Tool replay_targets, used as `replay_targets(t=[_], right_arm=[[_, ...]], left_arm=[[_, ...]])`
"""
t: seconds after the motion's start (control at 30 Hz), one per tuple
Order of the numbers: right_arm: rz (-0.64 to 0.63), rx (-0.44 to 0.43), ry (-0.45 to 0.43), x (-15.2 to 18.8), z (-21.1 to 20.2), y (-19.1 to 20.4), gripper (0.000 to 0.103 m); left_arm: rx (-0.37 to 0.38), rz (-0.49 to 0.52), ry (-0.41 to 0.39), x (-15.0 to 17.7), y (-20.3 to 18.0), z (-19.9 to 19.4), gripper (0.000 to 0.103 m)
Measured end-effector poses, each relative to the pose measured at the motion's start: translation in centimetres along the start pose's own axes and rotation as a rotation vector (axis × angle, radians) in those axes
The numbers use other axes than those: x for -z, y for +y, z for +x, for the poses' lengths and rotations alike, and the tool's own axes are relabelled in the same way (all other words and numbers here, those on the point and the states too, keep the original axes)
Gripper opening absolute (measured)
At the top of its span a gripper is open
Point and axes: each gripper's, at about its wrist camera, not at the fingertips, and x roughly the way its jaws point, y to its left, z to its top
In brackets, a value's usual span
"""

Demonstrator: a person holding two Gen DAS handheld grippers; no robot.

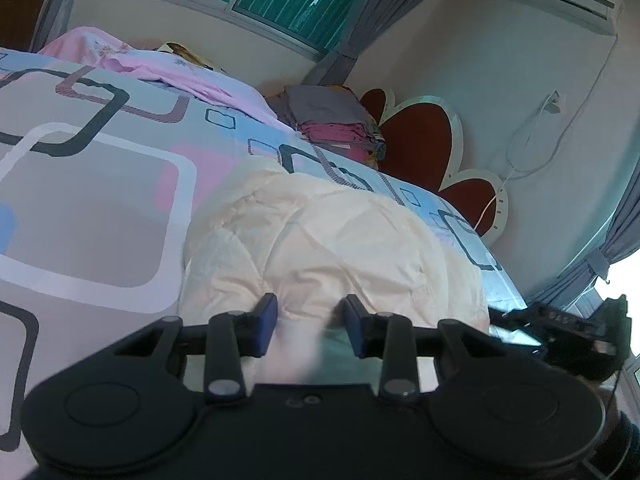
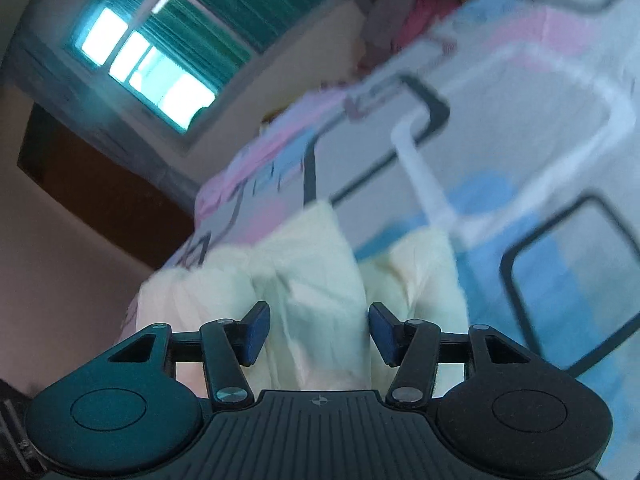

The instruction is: Fold large clothes

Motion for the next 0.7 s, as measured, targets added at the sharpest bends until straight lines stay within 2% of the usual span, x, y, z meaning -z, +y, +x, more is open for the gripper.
replay_targets(t=[0.07,0.1,0.13,0.2,0.27,0.33,0.4,0.53,0.7], right_arm=[[-0.028,-0.041,0.012,-0.3,0.1,0.5,0.059],[-0.048,-0.054,0.023,-0.3,0.3,0.8,0.073],[-0.057,-0.063,0.022,-0.3,0.6,1.0,0.076],[-0.038,-0.094,-0.006,-0.3,0.6,1.0,0.076],[-0.033,-0.150,0.012,-0.5,1.1,1.2,0.076],[-0.077,-0.151,-0.007,-0.8,0.7,1.8,0.076],[-0.062,-0.170,-0.021,-1.2,0.5,1.5,0.076],[-0.156,-0.202,0.024,-1.1,1.3,2.8,0.076],[-0.118,-0.198,-0.058,-1.1,0.4,2.0,0.076]], left_arm=[[-0.005,0.004,0.000,0.1,0.0,0.0,0.035],[-0.011,0.009,0.001,0.2,-0.1,0.1,0.035],[-0.016,0.010,0.001,0.2,-0.1,0.1,0.035],[-0.018,0.002,0.000,0.2,-0.1,0.1,0.035],[-0.023,0.005,0.005,0.3,-0.2,0.1,0.035],[-0.027,0.005,0.006,0.2,-0.2,0.2,0.035],[-0.028,-0.001,0.005,0.2,-0.2,0.1,0.035],[-0.035,0.004,0.011,0.2,-0.5,0.2,0.035],[-0.037,-0.018,0.010,0.0,-0.4,0.2,0.035]])
